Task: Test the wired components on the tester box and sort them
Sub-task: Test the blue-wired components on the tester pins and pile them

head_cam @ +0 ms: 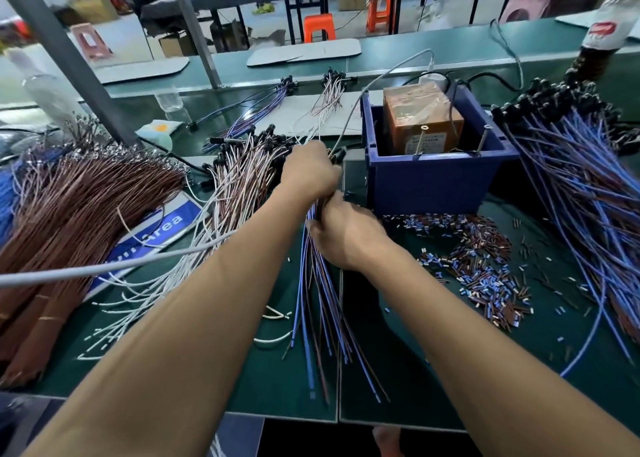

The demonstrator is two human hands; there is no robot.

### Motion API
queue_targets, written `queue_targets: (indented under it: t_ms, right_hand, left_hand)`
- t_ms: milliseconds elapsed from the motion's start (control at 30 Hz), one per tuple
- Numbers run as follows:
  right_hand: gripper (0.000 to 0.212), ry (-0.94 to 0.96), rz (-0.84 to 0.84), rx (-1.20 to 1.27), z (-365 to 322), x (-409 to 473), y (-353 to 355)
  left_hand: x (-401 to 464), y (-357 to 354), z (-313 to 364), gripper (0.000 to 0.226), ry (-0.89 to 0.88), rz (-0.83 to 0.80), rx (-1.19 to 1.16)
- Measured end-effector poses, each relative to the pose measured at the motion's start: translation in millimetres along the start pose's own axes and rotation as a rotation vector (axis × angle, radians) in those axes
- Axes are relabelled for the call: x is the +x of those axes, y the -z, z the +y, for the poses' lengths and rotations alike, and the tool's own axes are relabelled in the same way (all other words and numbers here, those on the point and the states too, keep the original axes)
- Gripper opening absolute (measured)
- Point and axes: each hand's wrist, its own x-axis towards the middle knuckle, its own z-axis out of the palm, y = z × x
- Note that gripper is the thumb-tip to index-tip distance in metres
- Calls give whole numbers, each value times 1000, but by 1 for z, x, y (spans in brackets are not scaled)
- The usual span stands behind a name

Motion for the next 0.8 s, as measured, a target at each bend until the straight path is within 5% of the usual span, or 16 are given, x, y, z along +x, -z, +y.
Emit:
queue_targets:
  t_ms: [200, 267, 367, 633, 700, 800]
  right_hand:
    - [32, 108, 137, 64, 11, 2, -9]
    - [30, 127, 158, 289, 24, 4, -10]
    - [29, 138, 117, 674, 41, 4, -10]
    - [20, 323, 95, 910, 49, -14, 4]
    - [4, 382, 124, 906, 52, -20, 15]
    - [14, 488, 139, 905, 57, -29, 35]
  left_hand:
    - [-18, 18, 10, 11, 100, 97, -998]
    - [-24, 30, 13, 13, 106, 150, -1164]
    - [-29, 44, 14, 9, 133, 210, -1287]
    - [-27, 87, 7, 5, 101, 430, -1598]
    - [-24, 99, 4, 5, 46, 519, -1558]
    - [-21, 116, 5, 3, -54, 651, -1498]
